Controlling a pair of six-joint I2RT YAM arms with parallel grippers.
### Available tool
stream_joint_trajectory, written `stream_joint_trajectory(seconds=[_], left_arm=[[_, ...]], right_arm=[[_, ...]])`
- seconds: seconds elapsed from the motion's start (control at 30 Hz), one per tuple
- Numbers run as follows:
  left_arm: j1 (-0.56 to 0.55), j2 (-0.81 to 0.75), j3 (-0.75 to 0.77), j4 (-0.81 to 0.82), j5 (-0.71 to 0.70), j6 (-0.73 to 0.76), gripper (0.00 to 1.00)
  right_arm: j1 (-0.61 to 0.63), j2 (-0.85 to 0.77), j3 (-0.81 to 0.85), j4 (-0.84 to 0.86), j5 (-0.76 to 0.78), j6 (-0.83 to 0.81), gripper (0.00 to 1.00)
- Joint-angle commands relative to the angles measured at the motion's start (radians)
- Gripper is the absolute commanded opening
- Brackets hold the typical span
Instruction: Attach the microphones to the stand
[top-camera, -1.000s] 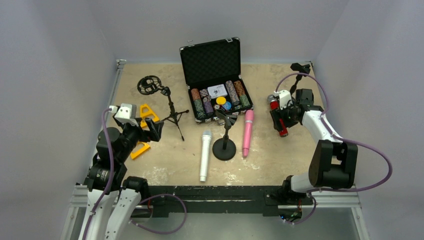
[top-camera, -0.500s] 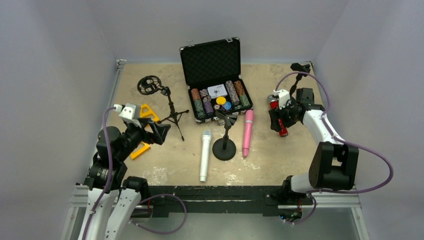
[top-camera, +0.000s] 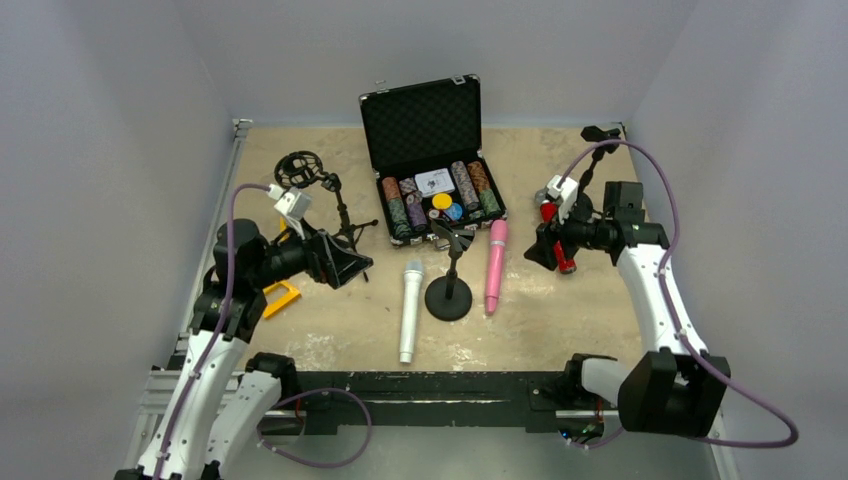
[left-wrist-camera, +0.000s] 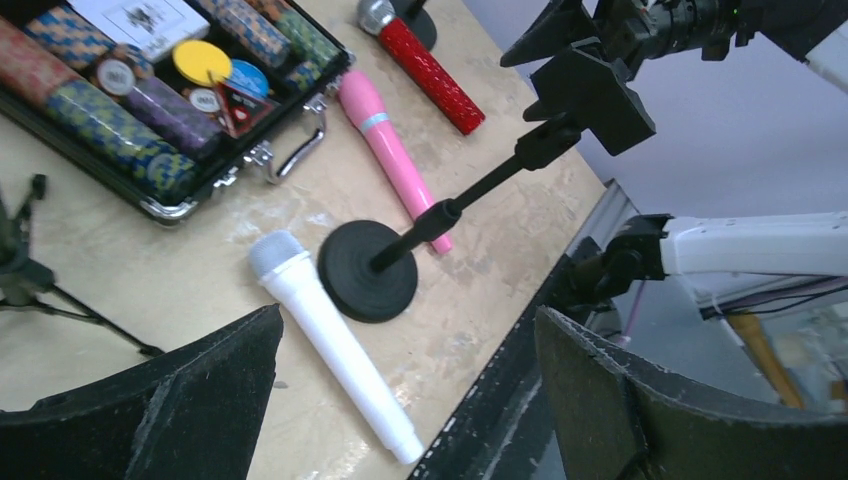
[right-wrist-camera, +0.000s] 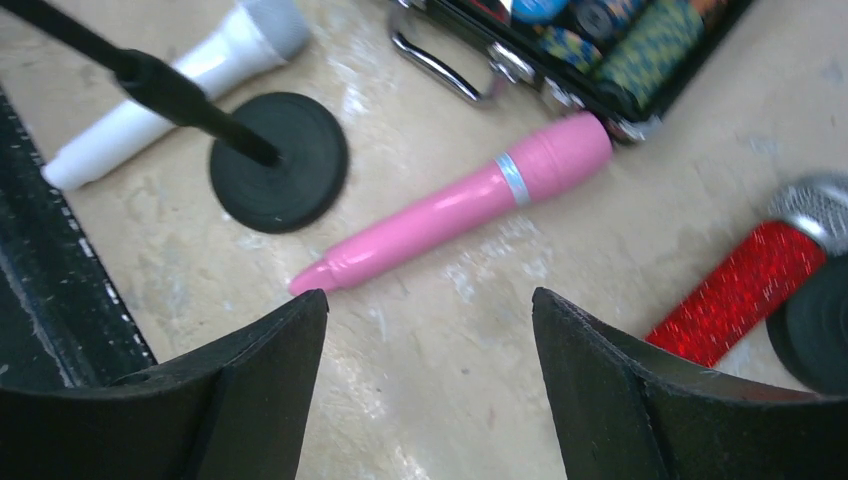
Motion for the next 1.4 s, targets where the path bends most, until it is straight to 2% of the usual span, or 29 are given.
stream_joint_trajectory(seconds=[0.0, 0.17, 0.33, 0.4, 0.53, 0.7, 0.87, 1.07, 1.37], left_arm=[[-0.152, 0.058, 0.075, -0.096, -0.028, -0.012, 1.00], [-0.325, 0.138, 0.072, -0.237, -0.342, -0.023, 1.00], [-0.535, 0.281, 0.049, -0.230, -0.571, -0.091, 0.99], [-0.580, 0.349, 0.046, -0.223, -0.643, -0.119, 0.95], [-0.610, 0.468, 0.027, -0.164, -0.662, -0.166, 0.78], [-0.657, 0.593, 0.031, -0.127, -0.674, -0.221, 0.69], [-0.712, 0.713, 0.069, -0.136, -0.733, -0.296, 0.66], [-0.764, 0.856, 0.179, -0.262, -0.847, -0.354, 0.61], [-0.798, 0.953, 0.223, -0.306, -0.917, -0.375, 0.60]], right_arm=[[0.042, -0.065, -0.038, 0.017, -0.173, -0.042, 0.79], [0.059, -0.022, 0.003, 0.052, -0.084, 0.101, 0.78], [0.060, -0.021, 0.002, 0.070, -0.105, 0.149, 0.78], [0.059, -0.024, -0.003, 0.072, -0.103, 0.149, 0.78], [0.060, -0.030, -0.007, 0.073, -0.106, 0.149, 0.78], [0.060, -0.034, -0.008, 0.073, -0.121, 0.146, 0.78], [0.060, -0.034, -0.010, 0.069, -0.121, 0.141, 0.78], [0.059, -0.031, -0.008, 0.052, -0.136, 0.127, 0.77], [0.060, -0.031, -0.005, 0.048, -0.140, 0.119, 0.78]])
